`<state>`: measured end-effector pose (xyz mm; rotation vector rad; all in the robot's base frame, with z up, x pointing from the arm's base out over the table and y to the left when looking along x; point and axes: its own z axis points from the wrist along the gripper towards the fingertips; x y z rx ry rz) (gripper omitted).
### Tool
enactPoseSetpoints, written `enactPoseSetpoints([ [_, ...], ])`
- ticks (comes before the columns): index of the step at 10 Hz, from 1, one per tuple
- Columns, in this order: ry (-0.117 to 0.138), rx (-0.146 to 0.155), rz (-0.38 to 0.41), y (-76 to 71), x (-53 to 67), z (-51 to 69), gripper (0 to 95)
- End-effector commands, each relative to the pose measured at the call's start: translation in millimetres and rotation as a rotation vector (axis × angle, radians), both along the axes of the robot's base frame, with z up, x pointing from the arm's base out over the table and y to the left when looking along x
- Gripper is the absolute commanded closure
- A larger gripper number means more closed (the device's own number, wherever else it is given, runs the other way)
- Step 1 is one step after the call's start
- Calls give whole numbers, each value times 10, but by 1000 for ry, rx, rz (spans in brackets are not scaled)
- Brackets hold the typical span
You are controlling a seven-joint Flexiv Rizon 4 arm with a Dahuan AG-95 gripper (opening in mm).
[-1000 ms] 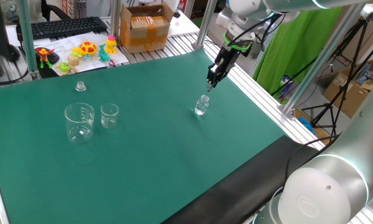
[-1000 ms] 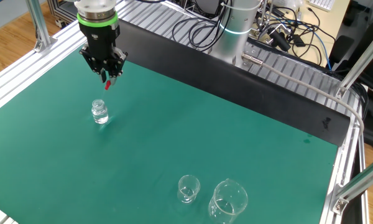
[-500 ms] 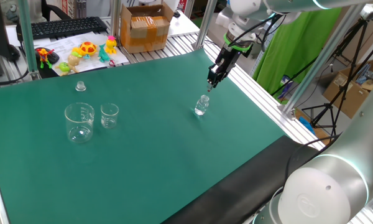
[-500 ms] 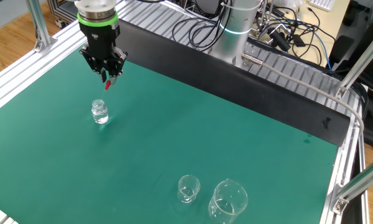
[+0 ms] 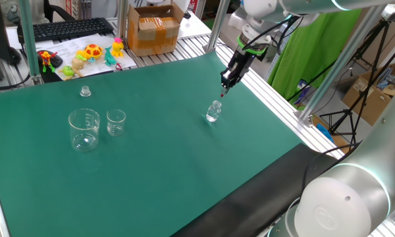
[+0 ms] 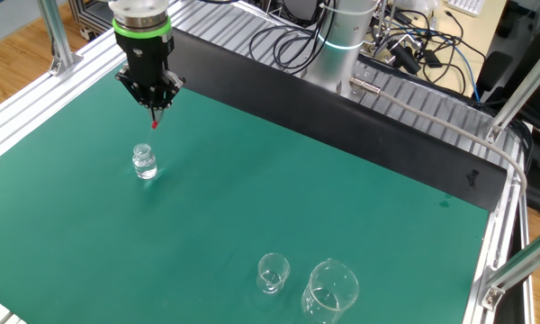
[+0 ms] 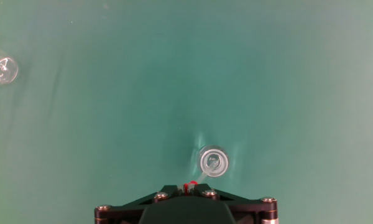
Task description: Transfer liquid using a dropper
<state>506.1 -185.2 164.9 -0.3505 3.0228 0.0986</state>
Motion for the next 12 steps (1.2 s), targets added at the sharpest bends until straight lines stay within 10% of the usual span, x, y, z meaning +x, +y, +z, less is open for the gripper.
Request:
enactPoseSetpoints([
  [1, 4, 1, 1, 0, 1, 16, 950],
  [12, 56, -5, -33, 123, 56, 542, 950],
])
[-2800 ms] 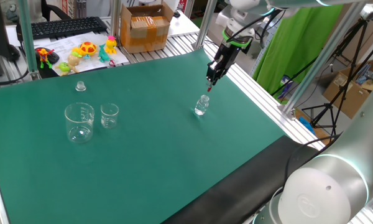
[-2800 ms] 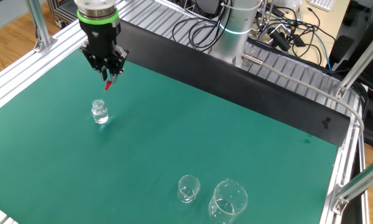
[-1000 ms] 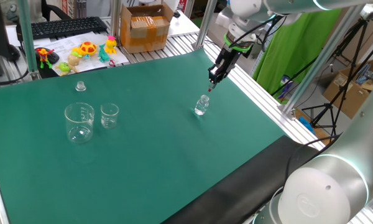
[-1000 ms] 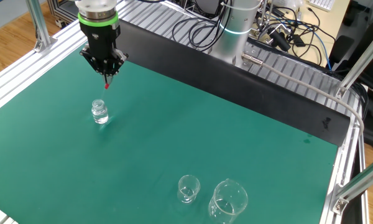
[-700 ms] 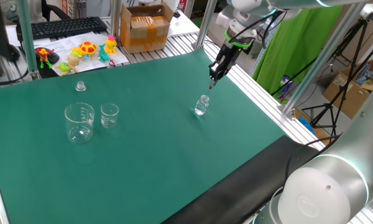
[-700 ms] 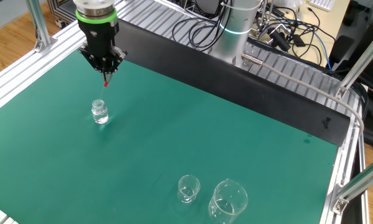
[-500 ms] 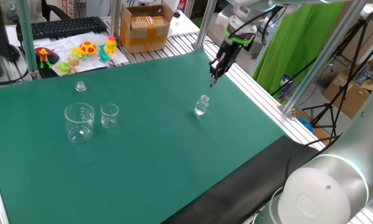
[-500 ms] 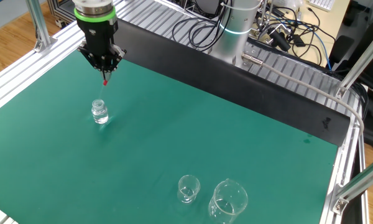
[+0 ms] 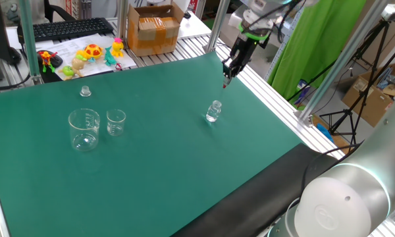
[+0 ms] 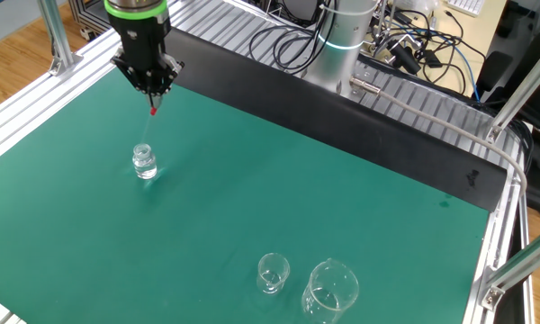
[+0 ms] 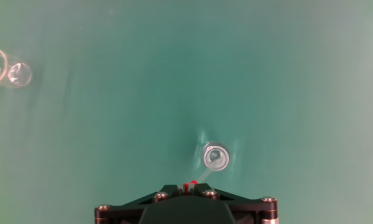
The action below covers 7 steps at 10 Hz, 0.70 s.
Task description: Transfer liquid using a dropper
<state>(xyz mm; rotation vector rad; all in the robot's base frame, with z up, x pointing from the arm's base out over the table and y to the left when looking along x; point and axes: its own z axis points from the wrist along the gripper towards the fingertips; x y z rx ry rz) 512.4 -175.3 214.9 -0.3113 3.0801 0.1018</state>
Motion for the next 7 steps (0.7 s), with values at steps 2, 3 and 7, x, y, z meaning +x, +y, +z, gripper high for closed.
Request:
enactPoseSetpoints([
  [2, 6, -7, -16, 96, 6, 133, 950],
  [3, 9, -10, -20, 135, 9, 186, 950],
  [7, 22, -17, -41, 315, 27, 334, 950],
])
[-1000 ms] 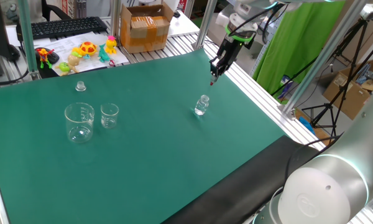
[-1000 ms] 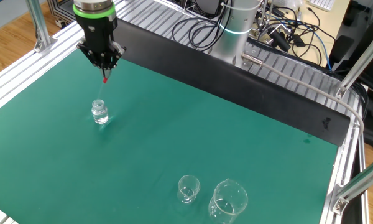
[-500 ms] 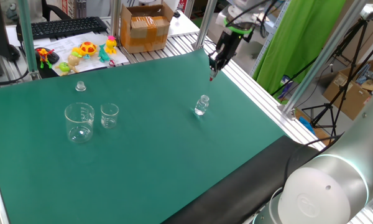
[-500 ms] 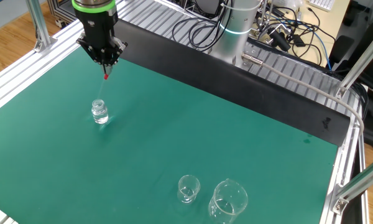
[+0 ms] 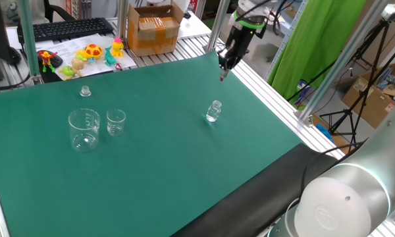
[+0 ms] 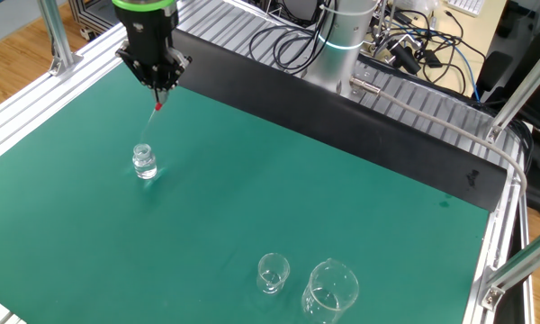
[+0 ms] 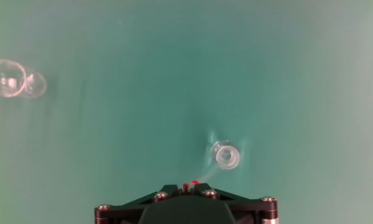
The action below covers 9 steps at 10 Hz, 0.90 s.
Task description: Transfer liquid using a dropper
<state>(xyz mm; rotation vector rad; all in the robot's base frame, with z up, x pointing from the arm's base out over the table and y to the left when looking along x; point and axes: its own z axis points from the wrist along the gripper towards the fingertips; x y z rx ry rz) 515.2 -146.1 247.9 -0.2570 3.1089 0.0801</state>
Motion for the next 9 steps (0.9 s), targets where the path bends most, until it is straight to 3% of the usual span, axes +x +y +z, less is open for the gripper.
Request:
enactPoseSetpoints([
  [1, 0, -2, -11, 67, 2, 28, 950],
  [9, 23, -20, -113, 761, -42, 333, 950],
])
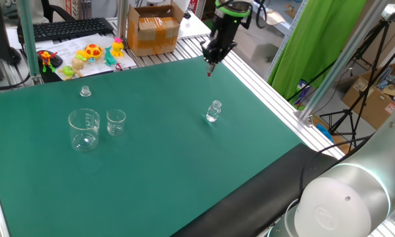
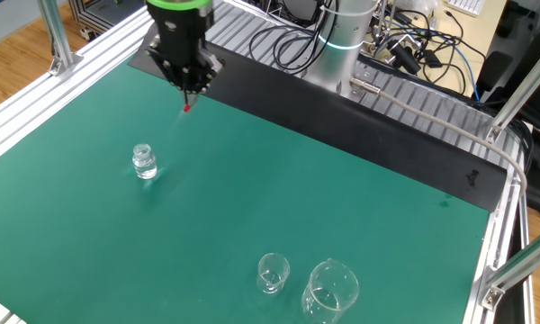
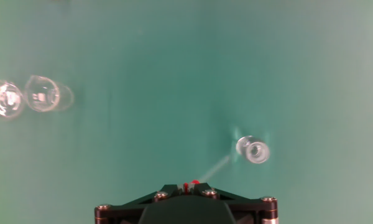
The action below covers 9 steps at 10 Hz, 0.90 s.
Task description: Transfer liquid using a dropper
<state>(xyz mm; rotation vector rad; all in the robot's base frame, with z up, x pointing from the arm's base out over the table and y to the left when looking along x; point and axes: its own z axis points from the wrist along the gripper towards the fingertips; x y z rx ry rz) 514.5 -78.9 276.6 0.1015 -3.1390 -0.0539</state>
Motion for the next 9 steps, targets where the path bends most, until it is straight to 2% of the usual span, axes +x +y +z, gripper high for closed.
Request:
enactPoseSetpoints([
  [1, 1, -5, -23, 167, -56, 80, 950],
  [5, 12, -6, -75, 522, -177, 203, 950],
  [6, 12, -5, -83, 565, -192, 213, 950],
  [9, 3, -17, -129, 814, -296, 264, 950],
])
